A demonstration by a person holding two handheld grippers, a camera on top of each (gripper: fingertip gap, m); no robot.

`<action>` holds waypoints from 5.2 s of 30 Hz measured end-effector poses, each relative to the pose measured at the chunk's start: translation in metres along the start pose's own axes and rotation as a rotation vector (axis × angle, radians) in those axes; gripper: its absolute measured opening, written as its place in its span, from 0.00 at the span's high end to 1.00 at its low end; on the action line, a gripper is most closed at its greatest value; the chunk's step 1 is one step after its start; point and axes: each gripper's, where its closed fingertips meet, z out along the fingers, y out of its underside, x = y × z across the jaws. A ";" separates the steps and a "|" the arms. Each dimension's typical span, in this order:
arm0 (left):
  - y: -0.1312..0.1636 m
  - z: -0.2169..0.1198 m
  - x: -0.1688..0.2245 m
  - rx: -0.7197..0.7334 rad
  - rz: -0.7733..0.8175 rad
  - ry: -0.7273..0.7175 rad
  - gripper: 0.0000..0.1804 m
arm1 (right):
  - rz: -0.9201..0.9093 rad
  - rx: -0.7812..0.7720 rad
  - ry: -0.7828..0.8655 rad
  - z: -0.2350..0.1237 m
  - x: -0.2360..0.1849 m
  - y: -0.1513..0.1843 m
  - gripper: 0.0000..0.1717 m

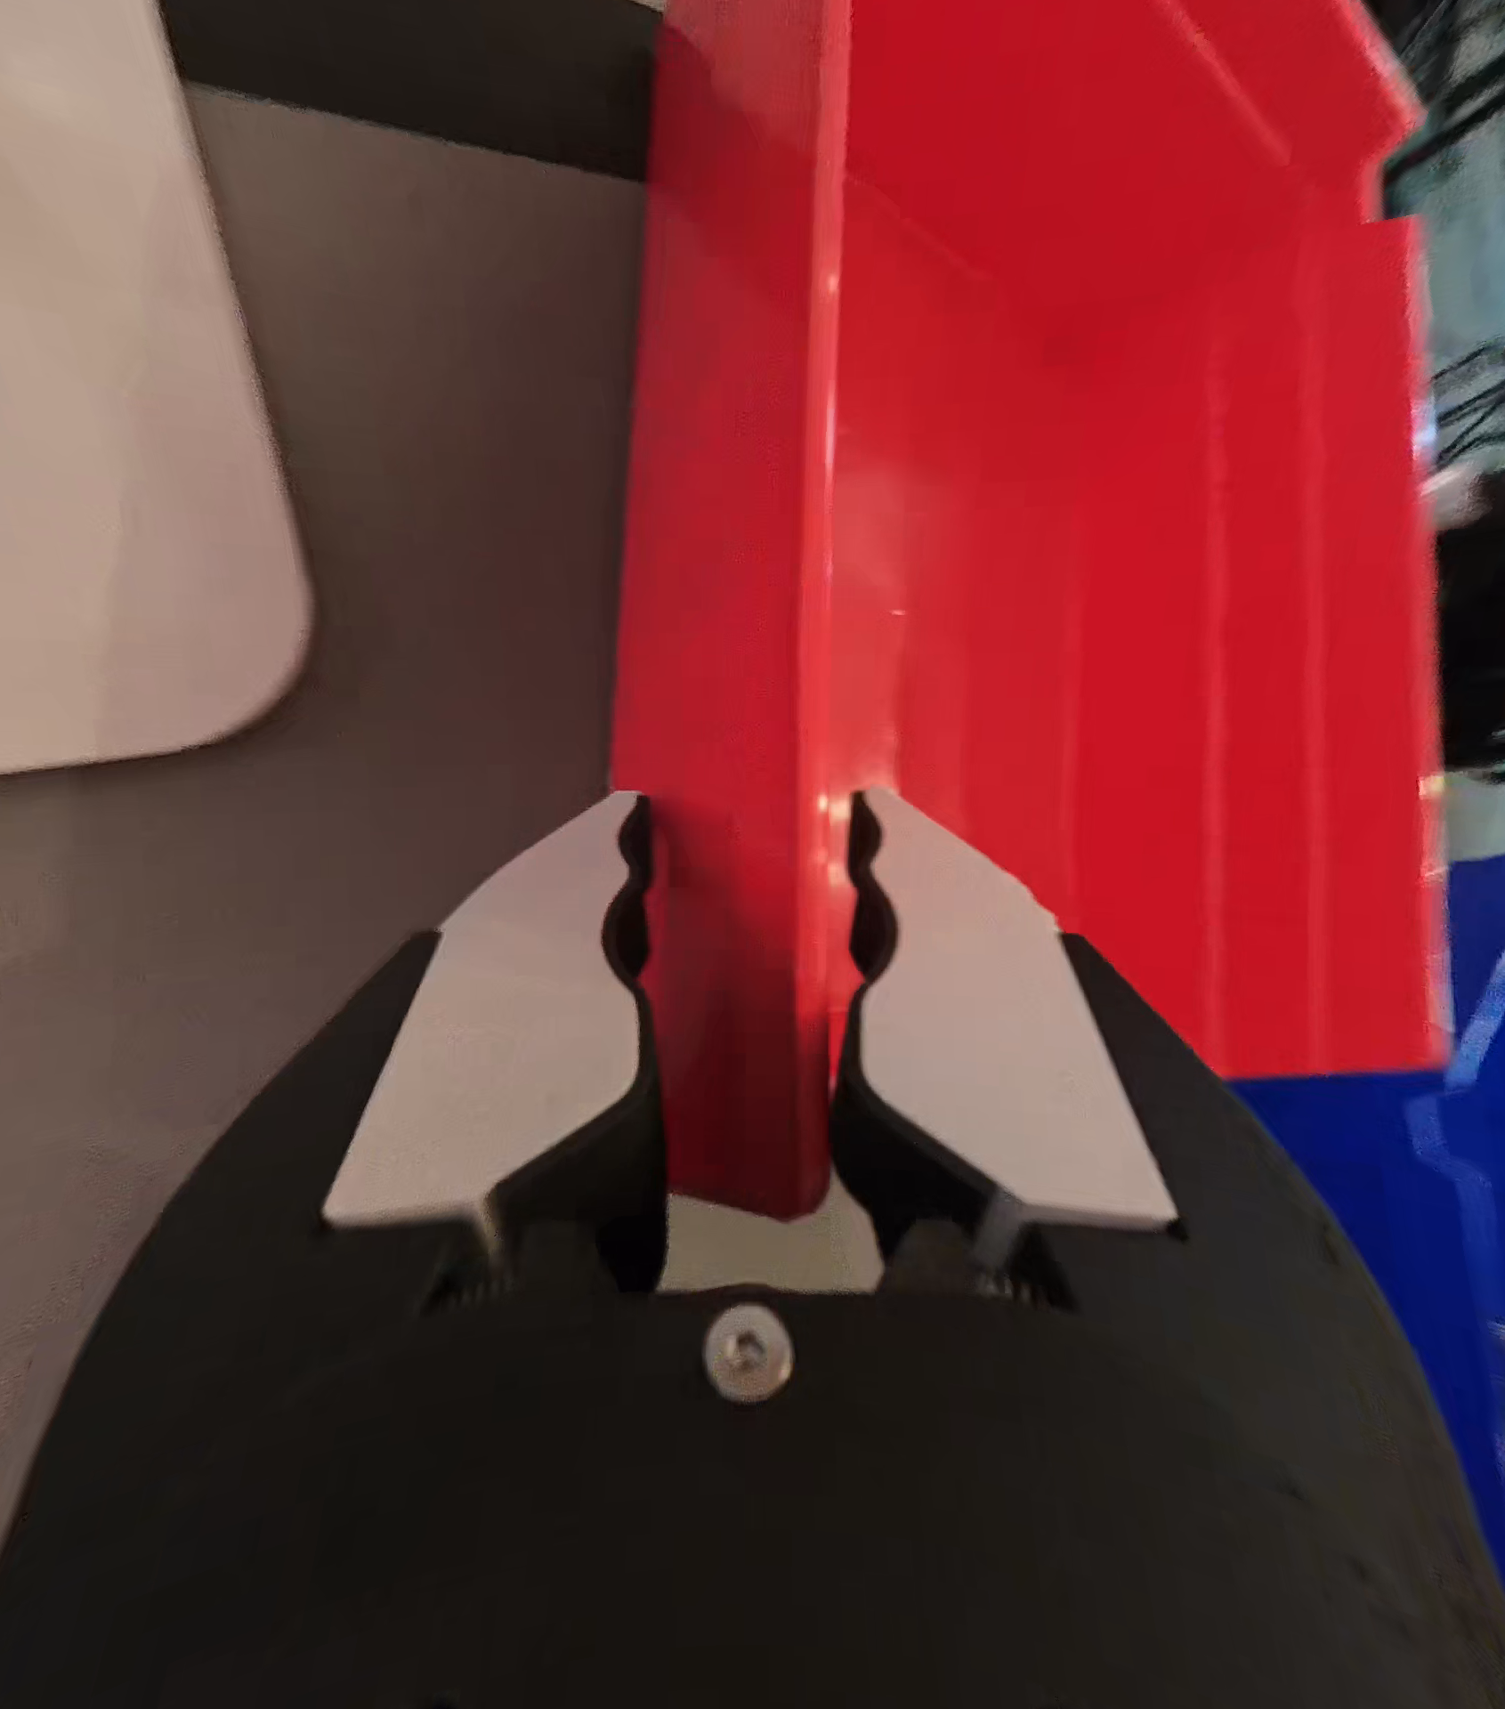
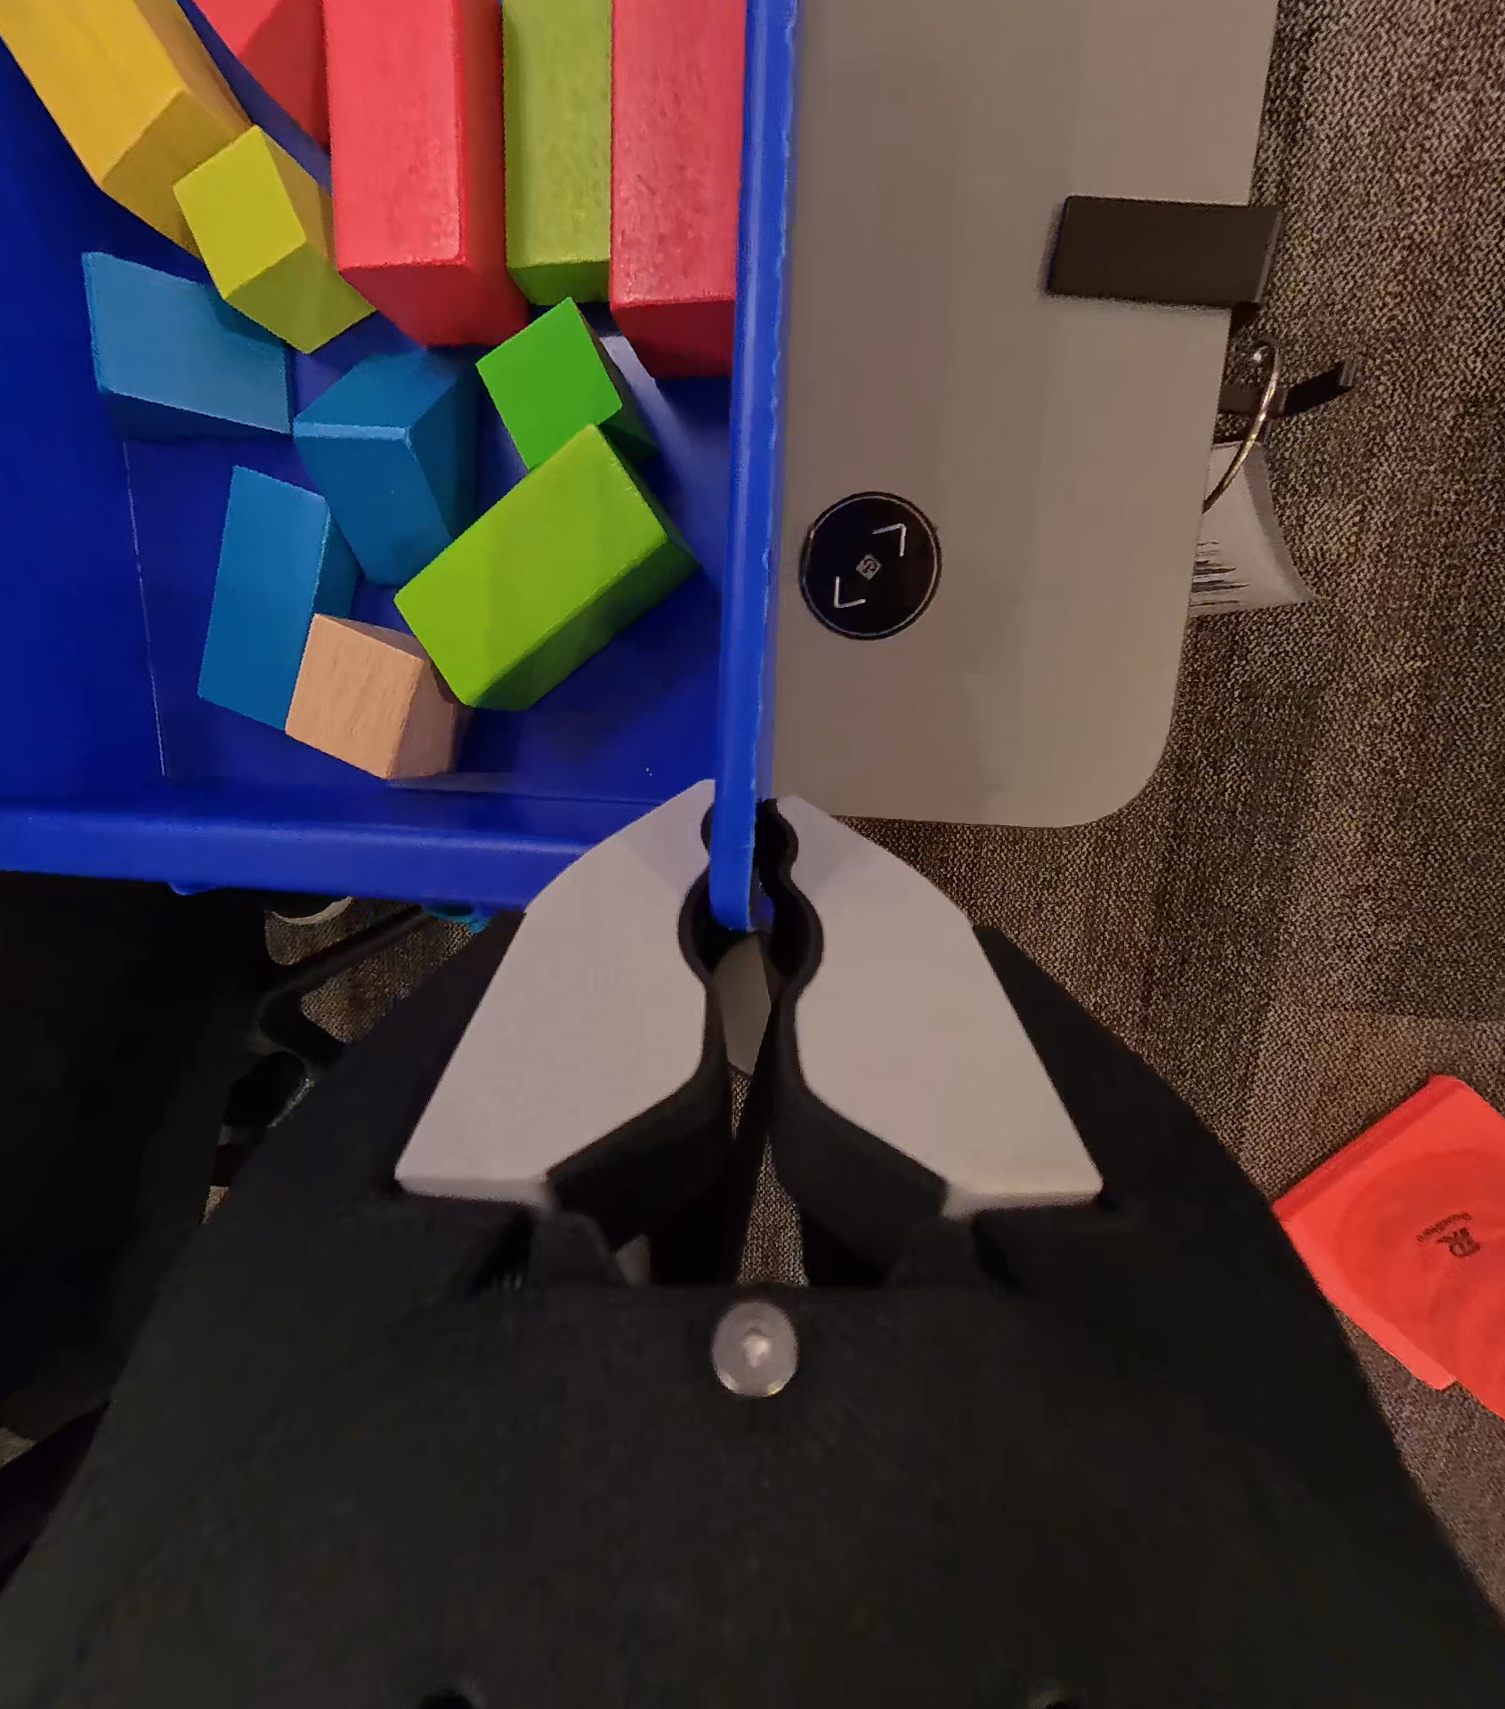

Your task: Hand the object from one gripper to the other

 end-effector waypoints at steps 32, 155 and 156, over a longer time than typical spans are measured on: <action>0.231 -0.020 0.234 -0.450 0.106 0.695 0.30 | -0.133 0.038 -0.053 -0.026 -0.065 0.002 0.98; 0.016 -0.426 -0.302 0.410 0.230 0.106 0.48 | -0.244 0.162 0.035 0.172 -0.261 -0.314 0.99; 0.016 -0.427 -0.293 0.418 0.233 0.129 0.48 | -0.198 0.176 0.039 0.172 -0.262 -0.315 0.99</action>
